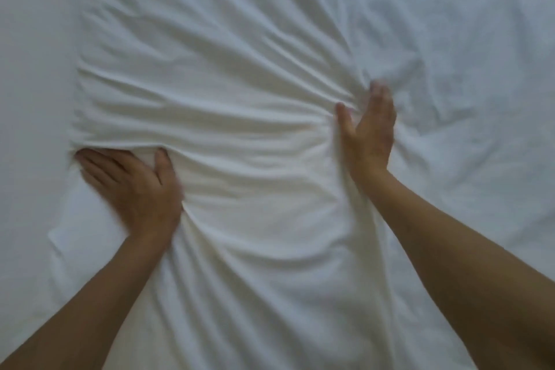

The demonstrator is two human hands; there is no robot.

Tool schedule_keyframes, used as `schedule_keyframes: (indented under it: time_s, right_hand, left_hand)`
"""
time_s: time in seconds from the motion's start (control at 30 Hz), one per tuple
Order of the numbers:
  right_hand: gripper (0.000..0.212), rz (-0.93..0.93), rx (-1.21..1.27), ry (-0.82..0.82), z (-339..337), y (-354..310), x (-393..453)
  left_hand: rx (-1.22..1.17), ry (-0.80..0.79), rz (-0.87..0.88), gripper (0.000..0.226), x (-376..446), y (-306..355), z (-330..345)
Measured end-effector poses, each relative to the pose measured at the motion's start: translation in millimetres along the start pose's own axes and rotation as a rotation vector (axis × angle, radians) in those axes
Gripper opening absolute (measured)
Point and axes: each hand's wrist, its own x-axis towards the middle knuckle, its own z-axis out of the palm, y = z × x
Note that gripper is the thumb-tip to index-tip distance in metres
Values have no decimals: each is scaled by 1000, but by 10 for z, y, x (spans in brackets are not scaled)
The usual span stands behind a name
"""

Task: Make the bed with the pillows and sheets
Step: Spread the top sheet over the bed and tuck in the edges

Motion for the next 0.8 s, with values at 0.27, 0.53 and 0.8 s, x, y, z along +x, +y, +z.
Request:
schedule_keyframes:
  time_s: [0.27, 0.53, 0.8]
  right_hand:
    - [56, 224, 431, -177, 200, -614, 1041]
    - [32, 155, -159, 89, -123, -555, 1438]
    - [56, 19, -330, -178, 249, -295, 383]
  left_hand:
    - [15, 136, -28, 89, -5, 63, 220]
    - [-78, 309, 61, 63, 44, -36, 251]
    - [-44, 232, 8, 60, 82, -20, 187]
